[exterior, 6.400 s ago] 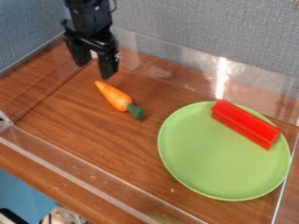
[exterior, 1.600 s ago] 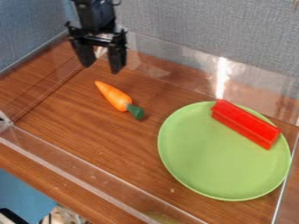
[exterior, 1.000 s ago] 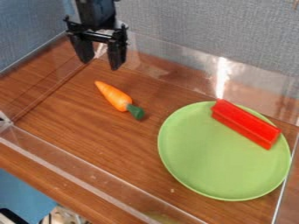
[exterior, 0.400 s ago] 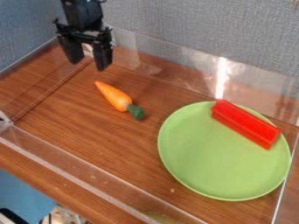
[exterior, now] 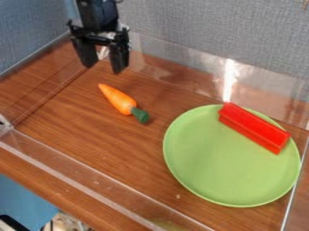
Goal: Put the carrot on the left side
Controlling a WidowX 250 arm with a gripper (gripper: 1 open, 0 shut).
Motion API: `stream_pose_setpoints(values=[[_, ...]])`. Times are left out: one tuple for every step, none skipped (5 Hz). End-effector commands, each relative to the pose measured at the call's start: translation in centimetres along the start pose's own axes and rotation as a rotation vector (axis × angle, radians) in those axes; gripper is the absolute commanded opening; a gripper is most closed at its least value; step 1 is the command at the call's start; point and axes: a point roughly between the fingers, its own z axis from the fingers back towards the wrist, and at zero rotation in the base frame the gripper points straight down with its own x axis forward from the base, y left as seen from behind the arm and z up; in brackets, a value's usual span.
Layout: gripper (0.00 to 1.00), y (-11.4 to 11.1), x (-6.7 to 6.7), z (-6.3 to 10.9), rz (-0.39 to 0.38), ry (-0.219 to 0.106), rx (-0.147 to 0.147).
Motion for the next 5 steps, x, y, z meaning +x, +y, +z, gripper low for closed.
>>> stream_pose_setpoints(values=[[1.00, -0.4, 0.3, -0.8, 0.144, -0.043, 0.015], [1.00, -0.8, 1.0, -2.0, 0.260, -0.043, 0.003], [1.00, -0.9, 1.7, -3.1, 0.352, -0.035, -0.001], [1.00, -0.8, 2.6, -4.2, 0.424, -0.028, -0.001], [1.00, -0.8, 2.6, -5.5, 0.522, -0.026, 0.003]])
